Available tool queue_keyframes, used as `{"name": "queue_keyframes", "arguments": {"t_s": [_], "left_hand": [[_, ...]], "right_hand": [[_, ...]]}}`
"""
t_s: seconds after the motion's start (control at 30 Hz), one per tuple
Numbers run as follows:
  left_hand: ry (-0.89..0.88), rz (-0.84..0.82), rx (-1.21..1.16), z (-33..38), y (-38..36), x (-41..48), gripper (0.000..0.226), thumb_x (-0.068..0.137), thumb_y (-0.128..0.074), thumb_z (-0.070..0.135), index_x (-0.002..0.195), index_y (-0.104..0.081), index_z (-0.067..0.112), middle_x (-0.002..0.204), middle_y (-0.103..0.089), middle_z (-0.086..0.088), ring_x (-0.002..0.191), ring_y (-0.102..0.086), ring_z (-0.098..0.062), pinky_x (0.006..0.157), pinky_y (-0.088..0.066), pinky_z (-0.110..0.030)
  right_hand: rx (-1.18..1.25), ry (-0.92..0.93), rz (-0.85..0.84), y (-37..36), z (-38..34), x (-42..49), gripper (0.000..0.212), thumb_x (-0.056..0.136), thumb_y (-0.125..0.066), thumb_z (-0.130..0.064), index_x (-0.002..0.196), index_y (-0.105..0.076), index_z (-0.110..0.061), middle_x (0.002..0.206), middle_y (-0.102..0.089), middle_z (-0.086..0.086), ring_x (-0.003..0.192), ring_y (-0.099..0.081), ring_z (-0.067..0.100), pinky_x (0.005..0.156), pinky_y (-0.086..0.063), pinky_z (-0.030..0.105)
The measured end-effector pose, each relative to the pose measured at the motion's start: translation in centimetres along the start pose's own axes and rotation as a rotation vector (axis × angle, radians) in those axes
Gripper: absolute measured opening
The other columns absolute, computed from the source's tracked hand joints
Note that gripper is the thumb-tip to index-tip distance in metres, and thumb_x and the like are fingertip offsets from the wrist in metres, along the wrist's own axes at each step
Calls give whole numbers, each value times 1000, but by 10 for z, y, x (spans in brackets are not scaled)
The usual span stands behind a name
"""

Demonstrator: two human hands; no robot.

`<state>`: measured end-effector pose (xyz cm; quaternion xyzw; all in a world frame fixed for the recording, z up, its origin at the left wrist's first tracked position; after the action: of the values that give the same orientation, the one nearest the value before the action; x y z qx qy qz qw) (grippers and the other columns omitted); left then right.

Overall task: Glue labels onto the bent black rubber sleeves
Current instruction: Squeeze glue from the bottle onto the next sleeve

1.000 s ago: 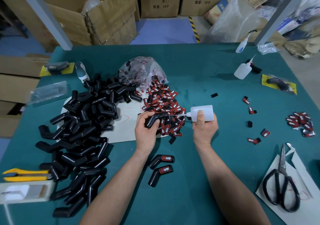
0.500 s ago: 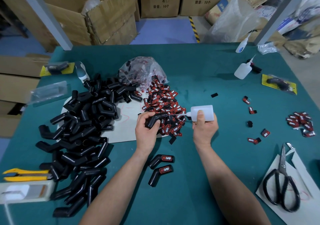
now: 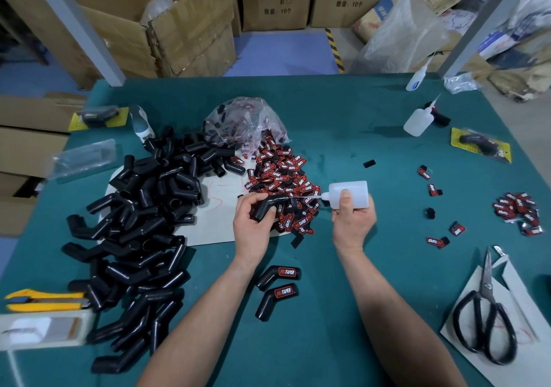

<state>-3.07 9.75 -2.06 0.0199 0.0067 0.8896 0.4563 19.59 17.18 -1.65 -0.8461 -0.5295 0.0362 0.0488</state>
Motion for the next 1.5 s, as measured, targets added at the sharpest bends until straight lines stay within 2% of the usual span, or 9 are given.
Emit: {"name": "queue_keyframes", "arguments": {"t_s": [0.23, 0.47, 0.6, 0.83, 1.1, 1.2, 1.3, 1.4, 1.5], "left_hand": [[-9, -2, 16, 0, 1, 0, 57, 86, -75, -3, 99, -68, 52, 111, -66, 9, 106, -64, -4, 93, -48, -14], [10, 2, 16, -1, 1, 1, 55, 86, -75, 0, 100, -67, 52, 111, -66, 13, 109, -65, -11, 99, -51, -25], [5, 3, 18, -1, 0, 1, 51, 86, -74, -2, 101, -68, 46, 111, -66, 11, 109, -64, -10, 101, -51, -27], [-13, -14, 33, 1, 0, 1, 61, 86, -74, -5, 98, -67, 54, 110, -64, 19, 110, -63, -6, 100, -49, -22], [-10, -23, 33, 0, 0, 0, 47, 86, -74, -5, 102, -68, 38, 111, -65, 14, 109, -63, -4, 98, -47, -17], [-10, -18, 35, 1, 0, 0, 50, 86, -74, -5, 102, -68, 42, 110, -65, 18, 109, -63, -5, 99, -48, -20], [-9, -21, 30, 1, 0, 0, 55, 87, -74, -5, 100, -68, 48, 110, -64, 23, 110, -63, -5, 98, -48, -18], [-8, -19, 29, 1, 0, 1, 59, 87, -75, -5, 99, -69, 52, 110, -65, 23, 111, -63, -4, 101, -48, -21], [-19, -26, 40, -1, 0, 1, 56, 86, -75, -5, 100, -70, 49, 112, -65, 22, 113, -64, -7, 104, -49, -27]], "right_hand": [[4, -3, -1, 0, -1, -1, 30, 75, -68, -47, 76, -53, -21, 61, -54, -1, 47, -46, 20, 38, -39, 25], [9, -2, -10, -1, 1, -1, 29, 75, -70, -46, 76, -53, -22, 58, -54, -8, 43, -47, 18, 38, -39, 24], [3, 3, 4, 0, 0, 0, 28, 76, -69, -46, 76, -53, -23, 60, -54, -4, 46, -46, 20, 39, -39, 25], [41, -9, -3, -1, -1, -1, 29, 75, -69, -45, 78, -54, -21, 56, -56, -9, 43, -48, 13, 37, -40, 23], [33, 1, -5, -1, -2, -1, 28, 76, -70, -45, 77, -54, -23, 59, -56, -8, 45, -48, 18, 37, -40, 23], [26, -6, -3, 0, 0, -2, 28, 76, -70, -47, 77, -55, -23, 61, -56, -8, 48, -50, 21, 39, -41, 25], [41, -12, -8, 0, 0, -2, 28, 76, -70, -46, 78, -54, -23, 59, -57, -8, 45, -50, 17, 37, -40, 24], [51, -8, -20, -2, -2, -4, 29, 77, -69, -44, 79, -53, -20, 57, -56, -8, 40, -48, 13, 36, -39, 22], [71, -10, -21, -3, -3, -5, 28, 79, -68, -42, 79, -53, -19, 57, -56, -7, 39, -48, 12, 36, -38, 22]]}}
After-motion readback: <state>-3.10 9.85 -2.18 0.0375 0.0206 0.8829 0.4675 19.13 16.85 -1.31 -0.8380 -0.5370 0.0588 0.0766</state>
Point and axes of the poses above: each hand's wrist, its own x-axis towards the middle knuckle, its own y-axis out of the back of the hand, z = x × y, the point moved 6 cm from there along x, towards the middle knuckle
